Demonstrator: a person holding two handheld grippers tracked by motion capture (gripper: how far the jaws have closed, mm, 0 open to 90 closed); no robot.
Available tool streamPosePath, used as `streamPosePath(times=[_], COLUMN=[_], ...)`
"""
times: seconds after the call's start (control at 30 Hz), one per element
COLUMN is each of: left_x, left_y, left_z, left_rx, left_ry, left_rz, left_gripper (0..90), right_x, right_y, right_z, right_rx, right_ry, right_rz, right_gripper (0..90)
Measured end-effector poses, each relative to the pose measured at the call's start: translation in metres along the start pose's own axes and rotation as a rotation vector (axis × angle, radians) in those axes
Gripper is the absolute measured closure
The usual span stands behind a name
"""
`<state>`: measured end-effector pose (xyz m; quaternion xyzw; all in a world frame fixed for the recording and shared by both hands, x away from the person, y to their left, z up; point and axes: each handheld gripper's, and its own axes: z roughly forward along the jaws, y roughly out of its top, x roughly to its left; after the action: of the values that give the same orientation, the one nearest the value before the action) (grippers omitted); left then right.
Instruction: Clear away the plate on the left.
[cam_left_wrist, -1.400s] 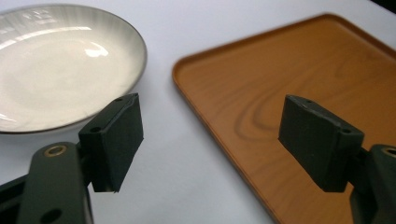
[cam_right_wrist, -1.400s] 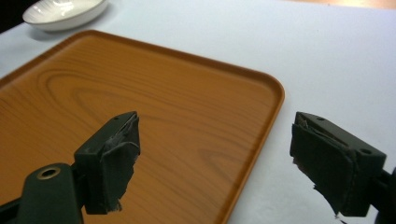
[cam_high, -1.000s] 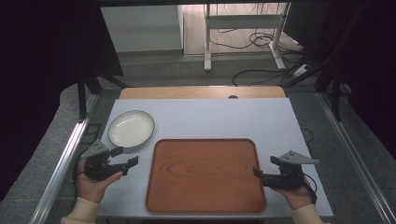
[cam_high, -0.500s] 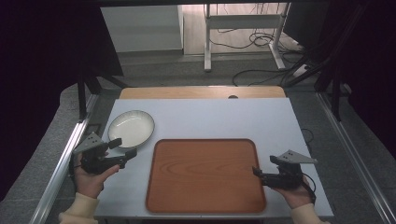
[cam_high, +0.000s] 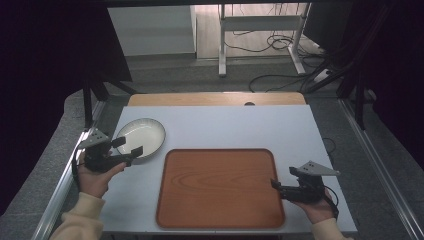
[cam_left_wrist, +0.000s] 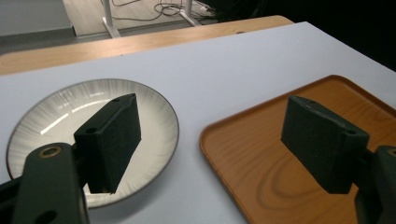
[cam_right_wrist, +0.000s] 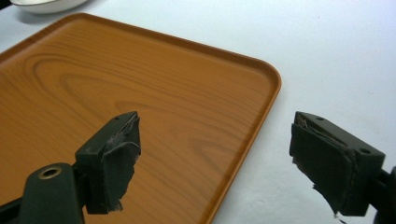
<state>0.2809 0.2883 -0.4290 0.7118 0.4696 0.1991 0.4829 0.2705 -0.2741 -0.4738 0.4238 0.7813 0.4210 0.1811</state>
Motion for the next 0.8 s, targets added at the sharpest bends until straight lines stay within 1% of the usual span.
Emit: streamPosePath(times=[0.13,0.27,0.37,0.53,0.67,0.8], left_x=[0.005,0.007,0.011,0.024,0.03,0.036], left_y=[0.009,0.016,0.021,0.026,0.029,0.032], left_z=[0.004,0.006,0.008,0.011,0.011,0.012], left_rx=[0.023,0.031,0.036,0.039,0.049,0.057], left_ry=[-0.036,-0.038,-0.035,-0.028,-0.016,0.005], left_rz=[0.01,0.024,0.028,-0.001,0.001,0.001], left_gripper=[19.0,18.4,18.1,17.8,17.7,17.7], right_x=[0.0,-0.003,-0.004,-0.003,-0.002,-0.002], right_y=[0.0,0.0,0.0,0.0,-0.001,-0.001], right_z=[0.0,-0.003,-0.003,-0.002,-0.001,-0.001], right_rx=[0.002,-0.006,-0.006,0.002,0.006,0.01], right_ry=[-0.007,-0.011,-0.012,-0.011,-0.011,-0.009], right_rz=[-0.006,0.005,0.005,-0.001,-0.005,-0.005], right_gripper=[16.9,16.9,16.9,16.9,16.9,16.9])
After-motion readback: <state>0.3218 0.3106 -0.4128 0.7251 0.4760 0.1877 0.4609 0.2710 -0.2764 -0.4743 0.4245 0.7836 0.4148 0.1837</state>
